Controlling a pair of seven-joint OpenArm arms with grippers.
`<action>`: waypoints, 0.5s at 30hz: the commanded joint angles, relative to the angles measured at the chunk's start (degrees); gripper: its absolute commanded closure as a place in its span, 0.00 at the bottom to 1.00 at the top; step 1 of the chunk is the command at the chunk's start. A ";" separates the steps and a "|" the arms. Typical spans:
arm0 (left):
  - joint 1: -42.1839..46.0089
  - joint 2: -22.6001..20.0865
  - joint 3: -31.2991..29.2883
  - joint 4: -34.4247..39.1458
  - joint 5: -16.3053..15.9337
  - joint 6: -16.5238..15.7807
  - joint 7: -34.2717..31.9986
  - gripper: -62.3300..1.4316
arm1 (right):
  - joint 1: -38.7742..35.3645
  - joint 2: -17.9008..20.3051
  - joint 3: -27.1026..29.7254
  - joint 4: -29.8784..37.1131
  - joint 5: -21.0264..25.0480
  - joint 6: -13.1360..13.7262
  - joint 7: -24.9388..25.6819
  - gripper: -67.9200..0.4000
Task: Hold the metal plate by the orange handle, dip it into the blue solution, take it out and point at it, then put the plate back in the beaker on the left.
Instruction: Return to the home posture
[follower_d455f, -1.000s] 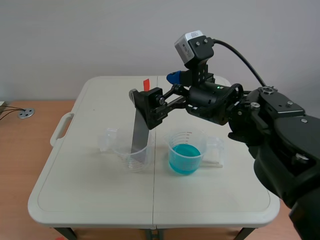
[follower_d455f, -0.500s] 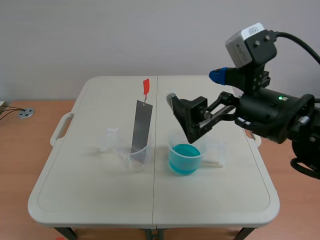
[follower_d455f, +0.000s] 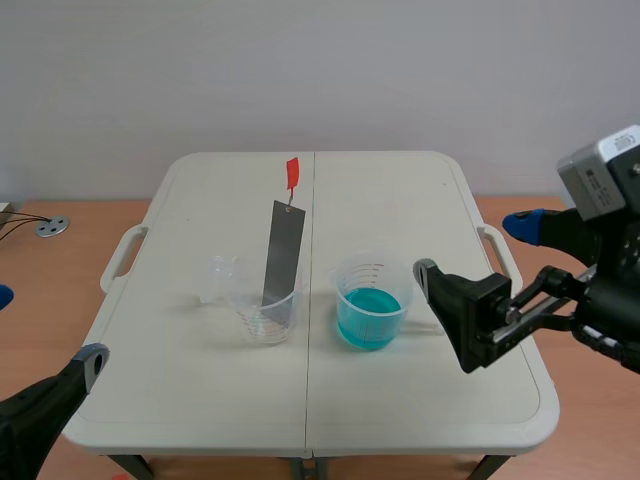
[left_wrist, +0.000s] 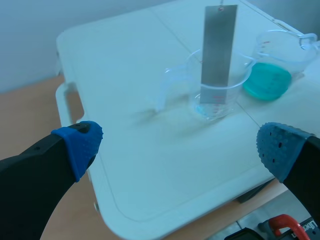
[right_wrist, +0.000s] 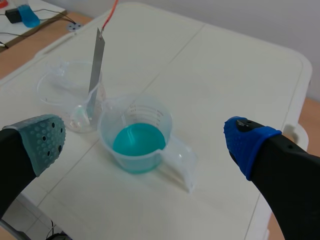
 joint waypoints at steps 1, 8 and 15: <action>0.76 2.51 0.15 1.99 1.38 0.07 -0.04 0.00 | -1.51 0.31 0.72 2.32 0.66 -0.15 0.94 0.02; 0.59 9.42 0.24 7.43 8.22 -0.09 0.17 0.00 | -10.56 0.31 3.76 6.45 0.63 -0.17 4.26 0.02; 0.28 11.02 1.29 7.41 8.39 -0.17 -0.02 0.00 | -18.64 0.31 5.75 9.40 0.61 -0.37 7.45 0.02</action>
